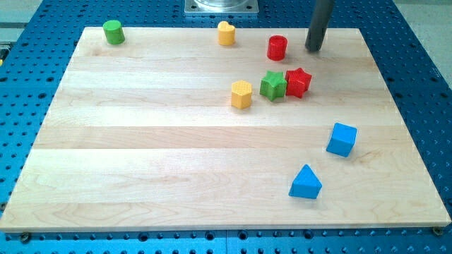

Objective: Touch the top left of hexagon

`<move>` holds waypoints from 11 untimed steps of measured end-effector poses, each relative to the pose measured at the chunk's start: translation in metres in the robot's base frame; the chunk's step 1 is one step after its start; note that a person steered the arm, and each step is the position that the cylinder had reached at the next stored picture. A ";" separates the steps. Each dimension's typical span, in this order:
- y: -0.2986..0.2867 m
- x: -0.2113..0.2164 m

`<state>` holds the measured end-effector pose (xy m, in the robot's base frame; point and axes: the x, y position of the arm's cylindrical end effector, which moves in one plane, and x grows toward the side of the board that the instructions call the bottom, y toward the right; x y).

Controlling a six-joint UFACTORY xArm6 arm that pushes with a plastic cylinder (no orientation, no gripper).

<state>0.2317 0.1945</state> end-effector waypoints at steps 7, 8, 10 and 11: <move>0.027 0.189; -0.070 0.196; -0.194 0.181; -0.188 0.128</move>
